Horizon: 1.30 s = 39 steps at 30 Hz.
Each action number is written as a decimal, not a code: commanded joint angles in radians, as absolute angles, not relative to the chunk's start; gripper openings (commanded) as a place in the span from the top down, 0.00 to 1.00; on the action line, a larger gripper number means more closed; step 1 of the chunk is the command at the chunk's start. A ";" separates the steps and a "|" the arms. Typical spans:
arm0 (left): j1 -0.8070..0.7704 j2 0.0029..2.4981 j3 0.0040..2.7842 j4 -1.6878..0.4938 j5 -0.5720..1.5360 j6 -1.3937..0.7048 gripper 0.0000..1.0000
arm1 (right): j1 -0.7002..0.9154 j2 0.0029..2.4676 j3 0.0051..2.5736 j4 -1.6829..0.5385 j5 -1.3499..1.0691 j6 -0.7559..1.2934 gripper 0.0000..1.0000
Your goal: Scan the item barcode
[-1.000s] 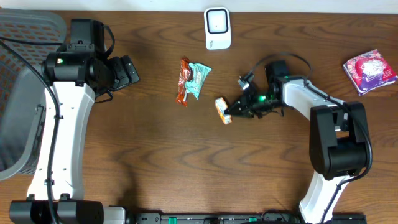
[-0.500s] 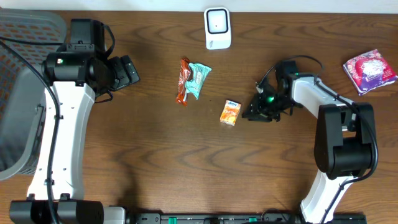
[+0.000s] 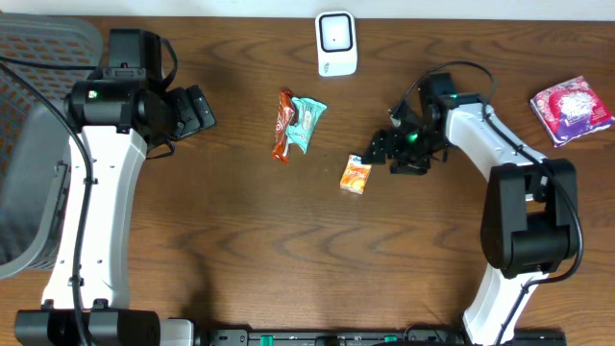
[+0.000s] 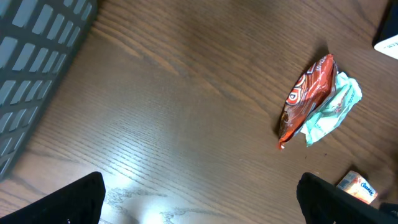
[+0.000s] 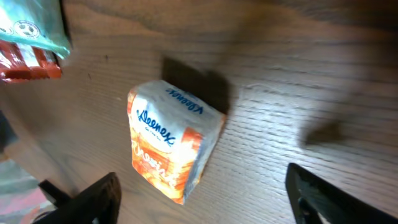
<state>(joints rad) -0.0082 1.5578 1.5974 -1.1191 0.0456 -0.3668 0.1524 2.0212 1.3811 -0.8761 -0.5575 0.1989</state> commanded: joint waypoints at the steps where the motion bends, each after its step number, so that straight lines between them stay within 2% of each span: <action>1: -0.007 1.547 1.606 -1.122 0.036 -0.372 0.02 | 0.184 2.014 1.393 -0.875 -0.500 0.194 0.16; 7: -0.007 1.547 1.606 -1.122 0.036 -0.372 0.02 | 0.219 2.014 1.393 -0.870 -0.469 0.194 0.08; 10: -0.007 1.547 1.606 -1.122 0.036 -0.372 0.02 | 0.226 2.014 1.393 -0.866 -0.469 0.195 0.09; 12: -0.007 1.547 1.606 -1.122 0.036 -0.372 0.02 | 0.227 2.014 1.393 -0.863 -0.468 0.215 0.18; 14: -0.007 1.547 1.606 -1.122 0.036 -0.372 0.02 | 0.227 2.014 1.393 -0.859 -0.466 0.235 0.23; 24: -0.007 1.547 1.606 -1.122 0.036 -0.372 0.02 | 0.241 2.014 1.392 -0.852 -0.462 0.274 0.29; 31: -0.007 1.547 1.606 -1.122 0.036 -0.372 0.02 | 0.257 2.014 1.386 -0.837 -0.461 0.285 0.46; 35: -0.007 1.547 1.606 -1.122 0.036 -0.372 0.02 | 0.260 2.014 1.364 -0.815 -0.461 0.324 0.49; 39: -0.007 1.547 1.606 -1.122 0.036 -0.372 0.02 | 0.264 2.014 1.320 -0.773 -0.461 0.371 0.56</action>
